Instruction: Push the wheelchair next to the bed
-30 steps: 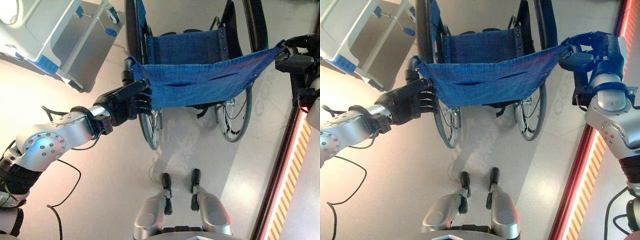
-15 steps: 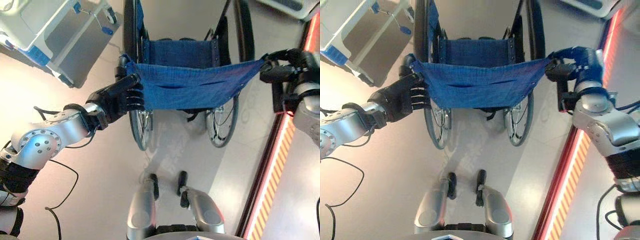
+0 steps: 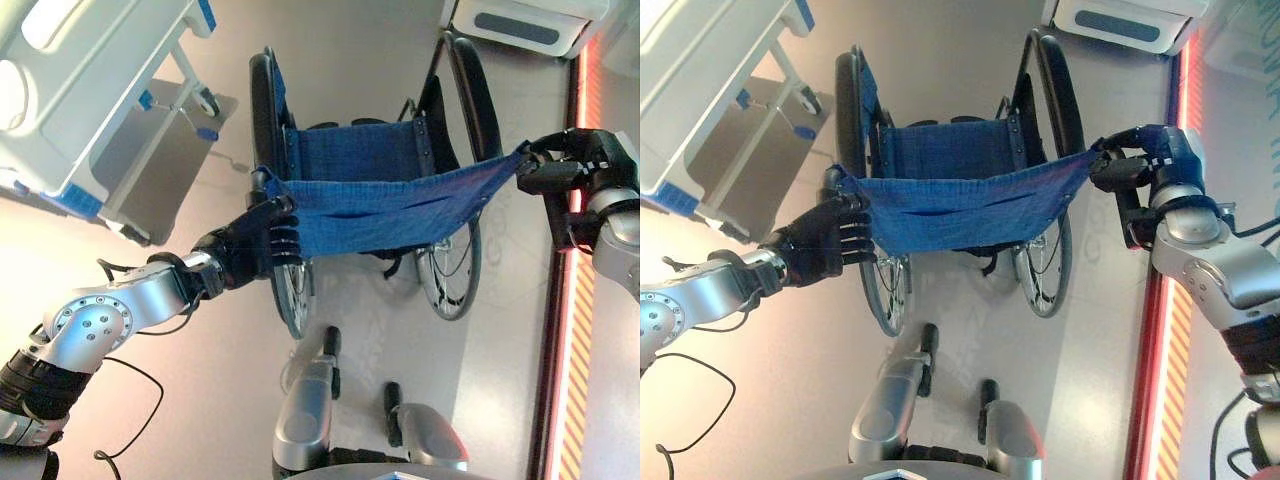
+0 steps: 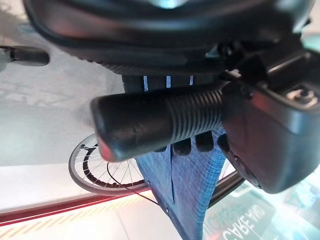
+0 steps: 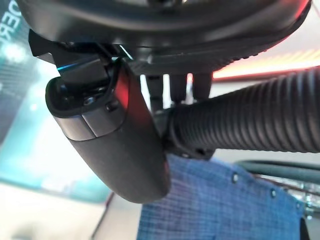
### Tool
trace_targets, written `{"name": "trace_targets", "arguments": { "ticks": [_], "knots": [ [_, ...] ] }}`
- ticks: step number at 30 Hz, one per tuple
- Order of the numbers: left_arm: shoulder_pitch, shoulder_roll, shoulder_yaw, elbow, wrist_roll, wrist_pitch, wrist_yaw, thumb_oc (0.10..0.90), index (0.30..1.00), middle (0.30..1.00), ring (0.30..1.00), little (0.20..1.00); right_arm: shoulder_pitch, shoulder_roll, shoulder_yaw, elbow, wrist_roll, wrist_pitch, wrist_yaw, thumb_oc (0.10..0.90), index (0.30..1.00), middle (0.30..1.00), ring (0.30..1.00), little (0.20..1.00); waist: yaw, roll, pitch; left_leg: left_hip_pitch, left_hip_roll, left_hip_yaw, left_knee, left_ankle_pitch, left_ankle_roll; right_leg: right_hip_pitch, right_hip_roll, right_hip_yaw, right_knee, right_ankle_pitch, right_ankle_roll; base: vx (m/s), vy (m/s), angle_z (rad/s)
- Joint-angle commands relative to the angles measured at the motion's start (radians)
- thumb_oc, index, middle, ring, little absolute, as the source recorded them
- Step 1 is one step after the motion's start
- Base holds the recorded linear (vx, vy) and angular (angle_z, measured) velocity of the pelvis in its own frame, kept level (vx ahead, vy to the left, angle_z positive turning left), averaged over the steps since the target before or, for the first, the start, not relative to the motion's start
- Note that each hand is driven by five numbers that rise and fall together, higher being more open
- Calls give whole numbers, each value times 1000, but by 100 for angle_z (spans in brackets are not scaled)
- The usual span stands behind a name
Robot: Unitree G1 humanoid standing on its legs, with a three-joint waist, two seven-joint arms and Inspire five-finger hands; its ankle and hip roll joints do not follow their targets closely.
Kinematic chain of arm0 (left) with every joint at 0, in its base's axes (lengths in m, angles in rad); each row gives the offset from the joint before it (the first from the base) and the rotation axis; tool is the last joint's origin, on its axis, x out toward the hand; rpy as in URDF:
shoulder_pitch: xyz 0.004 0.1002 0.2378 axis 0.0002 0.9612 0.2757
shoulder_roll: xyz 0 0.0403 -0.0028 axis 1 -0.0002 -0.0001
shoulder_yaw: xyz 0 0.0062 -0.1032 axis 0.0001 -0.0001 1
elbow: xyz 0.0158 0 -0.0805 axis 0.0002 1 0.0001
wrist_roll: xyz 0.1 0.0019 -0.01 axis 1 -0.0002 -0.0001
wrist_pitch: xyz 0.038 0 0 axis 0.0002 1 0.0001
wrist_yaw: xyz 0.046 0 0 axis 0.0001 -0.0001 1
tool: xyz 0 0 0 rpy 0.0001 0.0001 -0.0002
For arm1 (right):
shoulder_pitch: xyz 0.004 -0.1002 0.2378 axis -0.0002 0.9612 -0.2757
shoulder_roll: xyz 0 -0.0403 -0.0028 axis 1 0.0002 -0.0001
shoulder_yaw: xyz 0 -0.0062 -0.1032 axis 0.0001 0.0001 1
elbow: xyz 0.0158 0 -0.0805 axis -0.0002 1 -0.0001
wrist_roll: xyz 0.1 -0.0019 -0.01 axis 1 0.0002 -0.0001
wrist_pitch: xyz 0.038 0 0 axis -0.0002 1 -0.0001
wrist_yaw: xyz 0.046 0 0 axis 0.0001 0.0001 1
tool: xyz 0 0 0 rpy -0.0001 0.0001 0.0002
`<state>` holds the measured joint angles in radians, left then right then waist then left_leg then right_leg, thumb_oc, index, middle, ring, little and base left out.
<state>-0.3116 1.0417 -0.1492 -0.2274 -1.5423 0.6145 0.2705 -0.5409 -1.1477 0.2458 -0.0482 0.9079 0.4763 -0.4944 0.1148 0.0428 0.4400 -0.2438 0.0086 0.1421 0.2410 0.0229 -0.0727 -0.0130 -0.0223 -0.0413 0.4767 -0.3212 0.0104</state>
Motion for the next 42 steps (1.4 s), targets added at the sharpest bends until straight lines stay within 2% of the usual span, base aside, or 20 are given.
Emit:
{"name": "trace_targets", "arguments": {
  "ticks": [1, 4, 6, 10, 12, 13, 14, 16, 18, 21, 24, 27, 28, 31, 33, 34, 36, 37, 39, 42],
  "knots": [
    [-64, 21, 201, 68, 53, -77, -15, 400, 300, 300, 300, 300, 3, 105, -28, -148, 82, -58, 89, 400, 300, 300, 300, 300, 12, -53, -201, -89, -45, 9, 25, 41, 92, 121, 66, -94, -12, 86, 22, 435, 210, -32],
    [-65, 36, 205, 62, 46, -60, -21, 400, 300, 300, 300, 300, -4, 114, -18, -159, 90, -53, 61, 400, 300, 300, 300, 300, 23, -59, -223, -61, -75, 10, 10, 30, 118, 91, 33, -121, 104, 178, 66, 327, 175, -12],
    [-78, 45, 197, 63, 33, -68, -18, 400, 300, 300, 300, 300, -38, 120, 5, -153, 89, -56, 48, 400, 300, 300, 300, 300, 17, -53, -226, -45, -90, -4, 0, 24, 121, 37, 28, -109, 116, 184, 64, 326, 142, 4],
    [-92, 47, 193, 62, 16, -119, -11, 400, 300, 300, 300, 300, -95, 119, 19, -129, 74, -67, 57, 400, 300, 300, 300, 300, -6, -52, -194, -68, -119, -25, 76, 20, 87, -6, 13, -107, -194, 159, 14, 183, 6, 3],
    [-118, 40, 175, 71, 14, -155, -2, 400, 300, 300, 300, 300, -130, 118, 38, -100, 57, -91, 77, 400, 300, 300, 300, 300, -40, -50, -160, -77, -129, -40, 122, 24, 72, -55, 3, -55, -299, 245, 14, 113, -65, -25],
    [-168, 35, 135, 84, 7, -183, 11, 400, 300, 300, 300, 300, -157, 117, 50, -74, 47, -117, 91, 400, 300, 300, 300, 300, -78, -55, -134, -69, -145, -59, 146, -16, 74, -117, -40, -2, -365, 359, 54, 175, -122, 2],
    [-182, 35, 122, 88, 5, -190, 14, 400, 300, 300, 300, 300, -163, 116, 51, -71, 48, -122, 90, 400, 300, 300, 300, 300, -90, -58, -128, -59, -148, -62, 149, -35, 77, -144, -61, 13, -381, 398, 74, 295, -229, 49],
    [-245, 49, 71, 95, -3, -211, 28, 400, 300, 300, 300, 300, -190, 115, 45, -64, 53, -137, 88, 400, 300, 300, 300, 300, -146, -62, -93, 14, -133, -79, 157, -152, 91, -290, -151, 67, -447, 533, 141, 464, -330, 103],
    [-262, 58, 58, 92, -13, -200, 35, 400, 300, 300, 300, 300, -183, 113, 15, -82, 60, -110, 86, 400, 300, 300, 300, 300, -170, -61, -78, 73, -106, -104, 179, -220, 98, -344, -165, 77, -435, 566, 151, 663, -353, 96],
    [-279, 64, 56, 102, -29, -178, 41, 400, 300, 300, 300, 300, -186, 116, -3, -80, 68, -88, 104, 400, 300, 300, 300, 300, -174, -78, -92, 109, -81, -101, 213, -260, 113, -319, -154, 43, -408, 518, 156, 504, -240, 66],
    [-244, 52, 71, 85, -19, -174, 24, 400, 300, 300, 300, 300, -192, 96, -3, -86, 105, -44, 90, 400, 300, 300, 300, 300, -175, -99, -128, 139, -33, -111, 309, -212, 92, -305, -127, 13, -311, 487, 133, 571, -238, 68],
    [-190, 50, 103, 49, -39, -187, 62, 400, 300, 300, 300, 300, -187, 72, 15, -94, 118, -35, 98, 400, 300, 300, 300, 300, -178, -100, -146, 119, 27, -129, 573, -44, 32, -243, -73, -28, -299, 445, 57, 511, -281, 53],
    [-171, 54, 116, 38, -50, -192, 71, 400, 300, 300, 300, 300, -194, 65, 31, -94, 121, -41, 91, 400, 300, 300, 300, 300, -172, -112, -150, 60, 12, -148, 708, 27, 19, -215, -61, -36, -303, 432, 27, 439, -260, 33],
    [-149, 50, 142, 40, -61, -189, 77, 400, 300, 300, 300, 300, -203, 59, 43, -101, 137, -35, 73, 400, 300, 300, 300, 300, -154, -123, -146, -57, -27, -179, 852, 58, 30, -168, -35, -34, -294, 407, -2, 405, -151, -8],
    [-125, 39, 180, 51, -66, -173, 76, 400, 300, 300, 300, 300, -182, 65, 27, -127, 139, -14, 66, 400, 300, 300, 300, 300, -125, -118, -139, -128, -85, -177, 763, 38, 60, -118, 1, -22, -280, 379, -5, 478, -34, -12],
    [-121, 39, 186, 51, -67, -170, 76, 400, 300, 300, 300, 300, -176, 67, 22, -131, 136, -12, 66, 400, 300, 300, 300, 300, -121, -118, -138, -127, -91, -174, 741, 35, 63, -111, 4, -18, -278, 375, -4, 469, 3, -3],
    [-90, 47, 211, 47, -67, -163, 57, 400, 300, 300, 300, 300, -160, 76, 19, -154, 135, -15, 44, 400, 300, 300, 300, 300, -97, -108, -131, -139, -81, -130, 534, 83, 59, -70, 35, -10, -275, 343, -6, 511, 30, -8],
    [-65, 41, 217, 44, -52, -166, 35, 400, 300, 300, 300, 300, -157, 85, 27, -148, 130, -30, 34, 400, 300, 300, 300, 300, -70, -80, -129, -163, -53, -99, 304, 180, 30, -28, 83, -14, -277, 307, -17, 568, 92, -6],
    [-19, 29, 225, 37, -29, -173, 8, 400, 300, 300, 300, 300, -143, 98, 39, -125, 119, -62, 43, 400, 300, 300, 300, 300, -28, -43, -127, -184, -31, -97, 43, 299, -11, 44, 140, 2, -294, 265, -30, 778, 160, -8],
    [52, 4, 252, 28, 16, -183, -26, 400, 300, 300, 300, 300, -102, 115, 33, -102, 103, -89, 83, 400, 300, 300, 300, 300, 12, -27, -126, -173, -29, -120, -173, 337, -24, 137, 158, 45, -310, 220, -31, 753, 200, -41]
  ]
}}
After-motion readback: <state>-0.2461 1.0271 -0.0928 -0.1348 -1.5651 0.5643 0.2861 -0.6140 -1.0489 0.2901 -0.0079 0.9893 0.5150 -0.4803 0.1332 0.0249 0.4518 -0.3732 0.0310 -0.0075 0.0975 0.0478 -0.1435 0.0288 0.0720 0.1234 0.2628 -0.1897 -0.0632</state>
